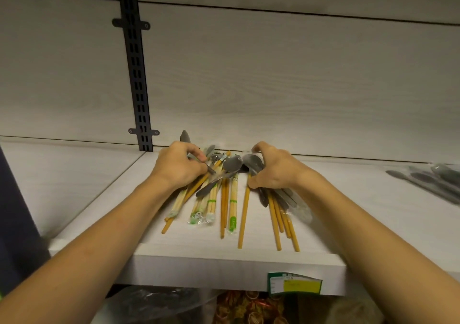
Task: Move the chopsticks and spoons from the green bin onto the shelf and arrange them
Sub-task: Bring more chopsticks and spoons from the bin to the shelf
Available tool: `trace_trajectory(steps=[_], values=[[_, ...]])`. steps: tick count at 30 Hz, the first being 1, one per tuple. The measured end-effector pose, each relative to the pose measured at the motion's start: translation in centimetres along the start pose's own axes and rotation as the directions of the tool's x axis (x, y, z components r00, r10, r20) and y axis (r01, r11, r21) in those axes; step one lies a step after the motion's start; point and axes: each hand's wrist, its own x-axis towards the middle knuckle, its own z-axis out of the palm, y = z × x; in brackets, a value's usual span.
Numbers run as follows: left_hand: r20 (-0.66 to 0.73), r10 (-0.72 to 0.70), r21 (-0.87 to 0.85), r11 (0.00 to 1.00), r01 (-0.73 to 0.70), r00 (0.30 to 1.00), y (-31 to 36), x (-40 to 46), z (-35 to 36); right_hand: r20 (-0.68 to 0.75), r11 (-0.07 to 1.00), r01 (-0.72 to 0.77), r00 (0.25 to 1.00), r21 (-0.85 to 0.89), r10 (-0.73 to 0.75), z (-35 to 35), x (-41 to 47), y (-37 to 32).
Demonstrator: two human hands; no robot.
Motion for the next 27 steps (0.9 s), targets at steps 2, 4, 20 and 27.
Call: trace_trajectory(steps=[2,4,20,27], values=[[-0.016,0.004,0.015,1.0,-0.003,1.0,0.0,-0.1,0.0,0.002,1.0,-0.002,1.0,-0.023,0.002,0.1,0.0,0.0],[-0.053,0.026,0.041,0.999,-0.024,0.998,-0.1,-0.1,0.0,-0.011,0.999,-0.011,1.0,-0.037,0.01,0.4,0.1,-0.1],[0.125,-0.053,0.153,0.988,0.034,0.991,0.9,-0.2,0.0,-0.2,0.933,0.041,0.979,0.357,0.034,0.9,0.3,-0.2],[0.14,0.029,0.243,0.968,-0.062,0.99,0.8,-0.5,0.2,-0.318,0.916,0.124,0.948,0.381,0.004,1.1,0.1,-0.6]])
